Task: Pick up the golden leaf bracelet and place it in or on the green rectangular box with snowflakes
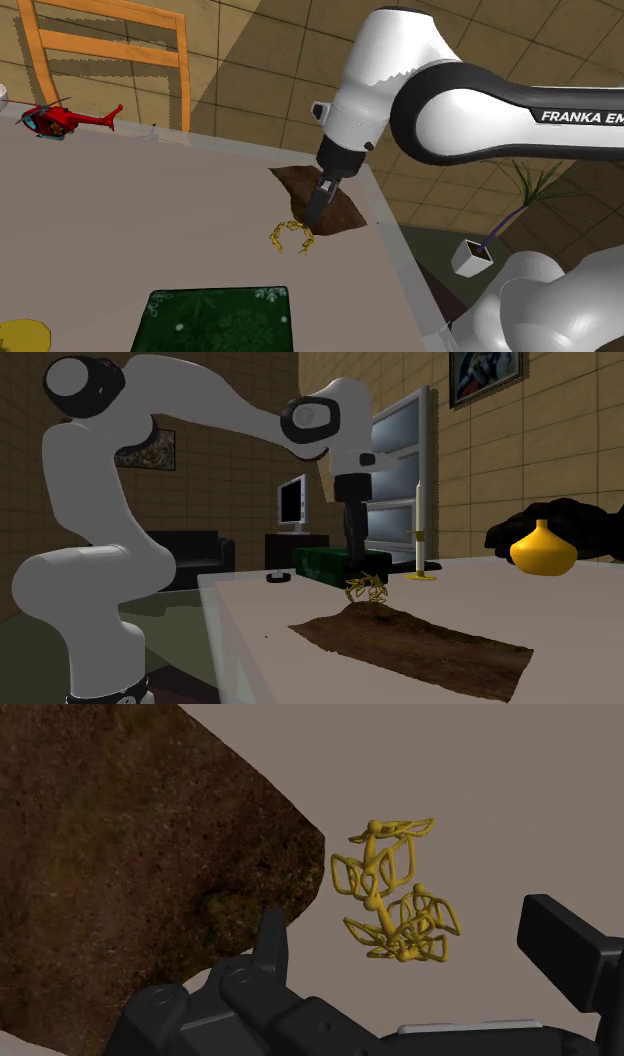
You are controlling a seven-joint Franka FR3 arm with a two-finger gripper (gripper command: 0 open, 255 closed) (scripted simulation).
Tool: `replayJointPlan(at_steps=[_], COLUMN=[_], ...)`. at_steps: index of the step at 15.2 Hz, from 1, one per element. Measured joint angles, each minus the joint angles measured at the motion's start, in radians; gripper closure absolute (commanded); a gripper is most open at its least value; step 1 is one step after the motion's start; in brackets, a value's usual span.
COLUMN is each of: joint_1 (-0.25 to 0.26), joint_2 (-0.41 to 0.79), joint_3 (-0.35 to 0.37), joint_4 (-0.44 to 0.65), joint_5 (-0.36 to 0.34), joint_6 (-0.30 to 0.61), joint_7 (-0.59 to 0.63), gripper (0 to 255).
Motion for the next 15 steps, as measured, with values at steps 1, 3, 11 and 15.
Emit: replayJointPlan(at_steps=[1, 3, 11, 15], joint_1=[0.005, 0.017, 0.023, 0.023], joint_2=[0.028, 0.069, 0.100, 0.103], joint_3=[0.014, 0.042, 0.060, 0.061], joint_4=[0.019, 0.037, -0.030, -0.031], joint_5=[-0.005, -0.011, -0.014, -0.016], joint_6=[0.006, 0.027, 0.124, 0.130], joint_7=[0.003, 0.018, 0.021, 0.024], gripper=[0, 0, 0, 0])
